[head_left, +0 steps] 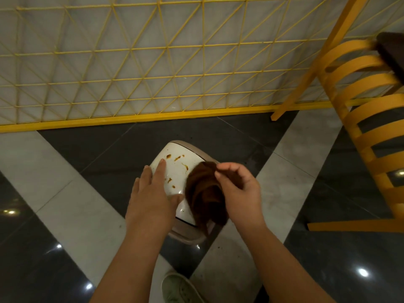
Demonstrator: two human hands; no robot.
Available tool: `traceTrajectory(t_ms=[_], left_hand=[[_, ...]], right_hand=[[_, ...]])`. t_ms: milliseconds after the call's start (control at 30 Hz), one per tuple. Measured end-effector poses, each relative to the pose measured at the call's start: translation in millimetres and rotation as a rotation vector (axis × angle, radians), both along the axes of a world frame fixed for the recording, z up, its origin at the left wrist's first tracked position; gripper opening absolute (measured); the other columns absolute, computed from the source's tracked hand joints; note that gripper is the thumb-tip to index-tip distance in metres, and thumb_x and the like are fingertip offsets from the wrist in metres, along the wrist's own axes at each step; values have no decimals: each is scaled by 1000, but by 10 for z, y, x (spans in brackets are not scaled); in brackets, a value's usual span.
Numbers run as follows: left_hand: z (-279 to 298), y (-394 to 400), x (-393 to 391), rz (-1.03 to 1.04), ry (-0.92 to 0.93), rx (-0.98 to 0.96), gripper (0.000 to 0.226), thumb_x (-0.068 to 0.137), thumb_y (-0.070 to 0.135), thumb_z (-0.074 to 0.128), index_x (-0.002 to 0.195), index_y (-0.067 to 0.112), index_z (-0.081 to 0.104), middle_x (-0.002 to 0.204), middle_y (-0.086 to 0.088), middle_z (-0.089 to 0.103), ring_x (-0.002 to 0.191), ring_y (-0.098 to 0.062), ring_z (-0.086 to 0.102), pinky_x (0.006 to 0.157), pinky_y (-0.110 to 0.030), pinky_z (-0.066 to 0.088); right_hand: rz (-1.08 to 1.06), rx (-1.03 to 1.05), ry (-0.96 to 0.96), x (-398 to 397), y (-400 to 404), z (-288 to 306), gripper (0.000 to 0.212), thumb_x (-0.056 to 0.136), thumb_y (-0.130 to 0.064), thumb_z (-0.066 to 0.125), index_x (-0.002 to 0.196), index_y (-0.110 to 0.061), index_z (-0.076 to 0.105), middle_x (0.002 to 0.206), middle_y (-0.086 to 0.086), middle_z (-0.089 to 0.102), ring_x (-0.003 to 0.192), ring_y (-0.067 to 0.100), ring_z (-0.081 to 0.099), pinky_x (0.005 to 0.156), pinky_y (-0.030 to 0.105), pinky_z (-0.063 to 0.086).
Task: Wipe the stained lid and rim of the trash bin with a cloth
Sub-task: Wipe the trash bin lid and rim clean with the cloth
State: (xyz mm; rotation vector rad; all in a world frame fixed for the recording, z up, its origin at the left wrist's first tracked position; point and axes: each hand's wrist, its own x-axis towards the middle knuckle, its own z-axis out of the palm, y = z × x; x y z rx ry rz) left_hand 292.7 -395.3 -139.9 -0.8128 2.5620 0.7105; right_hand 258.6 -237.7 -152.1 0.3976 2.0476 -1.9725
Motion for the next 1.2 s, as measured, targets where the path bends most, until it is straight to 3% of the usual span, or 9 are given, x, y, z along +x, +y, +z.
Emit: traceTrajectory(t_ms=[100,233,300,400,467,700,833,1033,1200], left_hand=[[4,9,-5,11,-10,-1,88,87,42,61,147,42,-4,159,7,-2,146,-26,3,113,-51,23],[-6,3,-4,12,4,-7,87,88,41,59,147,44,-4,159,7,-1,146,-26,4,112,-50,24],[-7,5,1,8,10,-4,86,88,40,59,147,44,-3,159,7,-1,146,-26,5,113,-49,24],[-3,-5,5,10,10,7,87,87,40,61,147,44,-2,159,8,-1,146,-26,4,113,-49,23],[-8,-10,7,9,10,11,87,87,40,61,147,44,-2,159,9,-1,146,-26,4,113,-49,23],[-23,-23,20,-6,17,6,87,88,39,60,147,44,-3,159,8,-1,146,-26,6,112,-49,25],[-39,-25,18,-5,14,4,87,87,39,61,147,44,-2,159,7,-1,146,-26,6,111,-50,25],[-39,-25,13,-3,23,6,82,89,42,57,147,44,-1,159,6,0,146,-26,7,113,-49,25],[-16,-23,7,-2,1,16,85,88,40,59,147,44,-2,159,10,-2,146,-26,6,111,-50,25]], right_hand=[[-42,354,163,-3,-144,-344,20,93,-21,55,106,-35,60,116,-18,47,103,-6,51,100,29,47],[282,626,385,412,-224,-523,59,88,-59,42,140,-33,37,142,-14,31,130,5,28,110,29,25],[345,737,533,431,-160,-615,60,88,-53,45,142,-28,37,145,-6,34,133,11,29,110,34,27],[208,728,487,213,-98,-661,51,90,-31,52,139,-24,43,139,1,42,129,15,34,107,42,37],[193,651,458,194,-167,-615,50,90,-24,53,139,-26,42,137,-1,45,126,8,33,108,31,34],[442,667,579,554,105,-733,36,89,-29,47,124,-28,58,126,-2,54,114,5,43,98,27,46],[237,695,450,178,43,-674,39,92,-20,54,131,-27,53,132,-1,50,118,3,38,102,12,30],[497,714,676,339,-197,-496,40,86,-20,59,126,-21,58,124,2,59,116,21,50,98,33,43],[280,756,505,-39,-33,-566,37,91,-14,58,127,-20,58,125,3,57,118,20,47,98,32,43]])
